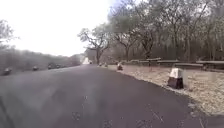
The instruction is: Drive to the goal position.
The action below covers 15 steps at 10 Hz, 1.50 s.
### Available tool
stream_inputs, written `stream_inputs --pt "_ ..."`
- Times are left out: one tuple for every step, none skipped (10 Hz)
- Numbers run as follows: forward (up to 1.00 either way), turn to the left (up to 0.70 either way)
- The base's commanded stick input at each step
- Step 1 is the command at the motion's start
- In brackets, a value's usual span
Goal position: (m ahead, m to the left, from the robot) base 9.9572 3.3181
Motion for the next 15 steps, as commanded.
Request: stream_inputs --pt "0.70 0.02" --pt "0.70 0.02" --pt "0.70 0.02" --pt "0.70 0.02" --pt "0.70 0.02" --pt "0.70 0.03" --pt "0.70 0.02" --pt "0.70 0.02" --pt "0.70 0.02" --pt "0.70 0.02" --pt "0.70 0.01" --pt "0.70 0.00" --pt "0.70 0.02" --pt "0.70 0.02" --pt "0.70 0.02"
